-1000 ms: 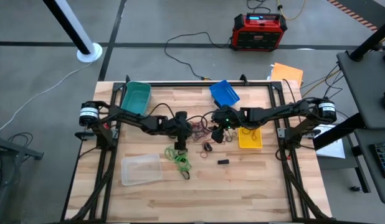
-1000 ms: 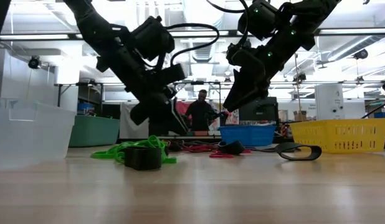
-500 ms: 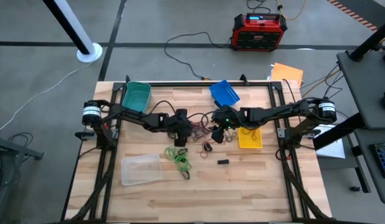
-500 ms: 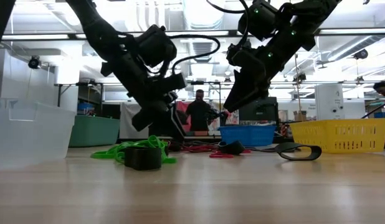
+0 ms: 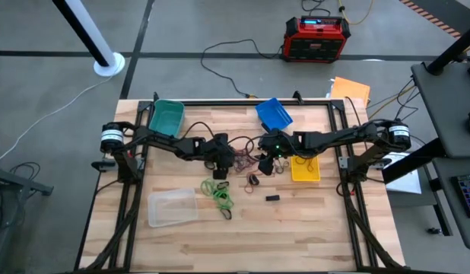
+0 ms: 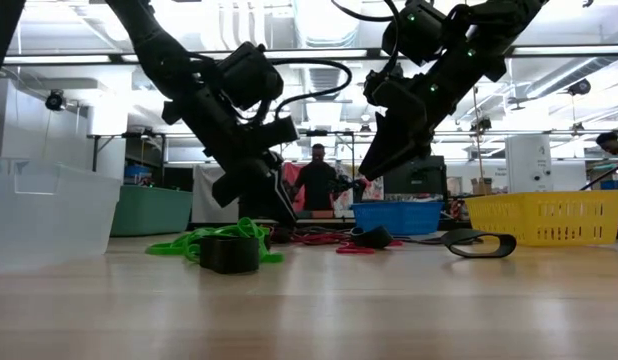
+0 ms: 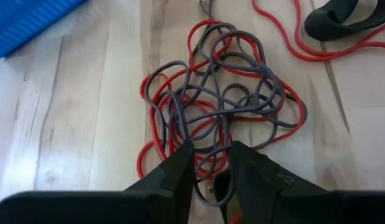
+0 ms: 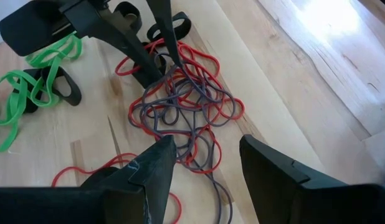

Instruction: Sort rubber bands into baskets

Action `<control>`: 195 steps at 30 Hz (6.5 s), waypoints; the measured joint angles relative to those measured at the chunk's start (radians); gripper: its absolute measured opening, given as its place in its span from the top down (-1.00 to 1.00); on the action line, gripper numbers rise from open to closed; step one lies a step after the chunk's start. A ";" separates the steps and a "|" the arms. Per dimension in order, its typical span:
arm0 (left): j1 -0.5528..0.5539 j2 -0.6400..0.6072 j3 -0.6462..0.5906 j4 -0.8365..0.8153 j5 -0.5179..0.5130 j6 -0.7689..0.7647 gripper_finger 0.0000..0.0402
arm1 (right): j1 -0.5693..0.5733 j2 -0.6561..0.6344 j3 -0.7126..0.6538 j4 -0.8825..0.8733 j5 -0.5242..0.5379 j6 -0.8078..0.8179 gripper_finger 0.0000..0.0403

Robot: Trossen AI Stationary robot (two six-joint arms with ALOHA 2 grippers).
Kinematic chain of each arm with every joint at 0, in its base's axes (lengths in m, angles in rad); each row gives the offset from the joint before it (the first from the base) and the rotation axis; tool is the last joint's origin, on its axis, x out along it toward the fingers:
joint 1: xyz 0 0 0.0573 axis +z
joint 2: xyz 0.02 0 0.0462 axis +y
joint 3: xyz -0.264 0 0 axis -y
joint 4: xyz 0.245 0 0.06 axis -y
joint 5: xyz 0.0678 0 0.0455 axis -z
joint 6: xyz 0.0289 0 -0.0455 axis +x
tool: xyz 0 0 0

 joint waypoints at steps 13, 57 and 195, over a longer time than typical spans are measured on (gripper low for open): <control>0.000 0.000 -0.012 -0.002 0.000 -0.042 0.56 | 0.000 0.000 0.000 0.000 -0.001 0.000 0.14; -0.053 0.006 -0.009 0.037 -0.053 -0.121 1.00 | 0.000 0.000 -0.003 -0.005 -0.002 0.000 0.14; -0.232 -0.198 0.151 -0.476 -0.105 -0.882 0.95 | 0.007 0.000 -0.049 0.047 -0.012 0.000 0.14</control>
